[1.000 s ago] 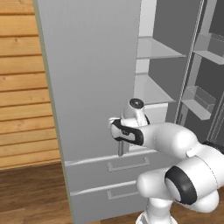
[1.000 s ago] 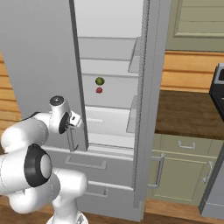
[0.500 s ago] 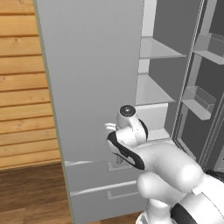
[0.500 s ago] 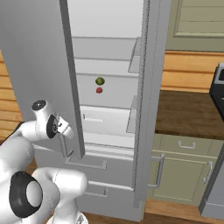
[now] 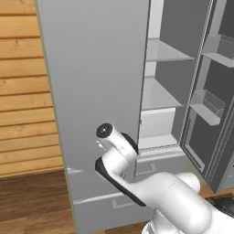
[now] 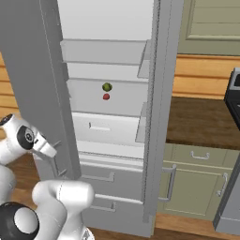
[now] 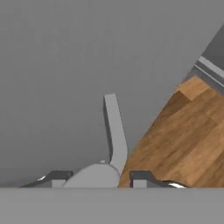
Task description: Take the strawberry from the fridge and place it on top of the pancake, located on the dining counter.
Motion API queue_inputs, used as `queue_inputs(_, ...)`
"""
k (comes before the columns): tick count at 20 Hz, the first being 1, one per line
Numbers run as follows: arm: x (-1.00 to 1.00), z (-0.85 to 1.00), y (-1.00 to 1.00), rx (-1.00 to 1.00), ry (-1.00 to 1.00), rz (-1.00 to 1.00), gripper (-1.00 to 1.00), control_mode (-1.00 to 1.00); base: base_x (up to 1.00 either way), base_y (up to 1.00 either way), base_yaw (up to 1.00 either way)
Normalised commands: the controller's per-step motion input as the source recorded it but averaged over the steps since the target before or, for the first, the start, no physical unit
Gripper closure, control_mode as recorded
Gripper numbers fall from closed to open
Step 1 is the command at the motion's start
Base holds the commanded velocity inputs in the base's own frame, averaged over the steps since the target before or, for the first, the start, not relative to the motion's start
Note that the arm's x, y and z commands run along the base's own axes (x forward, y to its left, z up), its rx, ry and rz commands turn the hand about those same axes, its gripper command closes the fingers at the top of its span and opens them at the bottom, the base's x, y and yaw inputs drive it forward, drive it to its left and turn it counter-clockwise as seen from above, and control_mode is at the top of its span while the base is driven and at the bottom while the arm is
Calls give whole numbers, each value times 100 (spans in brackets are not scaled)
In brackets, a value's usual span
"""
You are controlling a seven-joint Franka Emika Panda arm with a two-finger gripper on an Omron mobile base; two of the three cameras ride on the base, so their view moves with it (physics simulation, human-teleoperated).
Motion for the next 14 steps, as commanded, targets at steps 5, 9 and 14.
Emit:
queue_inputs(5,-36,-19,46,-20,5,-15,100,-100,0,0,0)
queue_inputs(9,-31,0,37,-9,3,-16,-100,-100,0,0,0)
queue_inputs(14,-27,0,48,-8,0,-14,-100,-100,0,0,0)
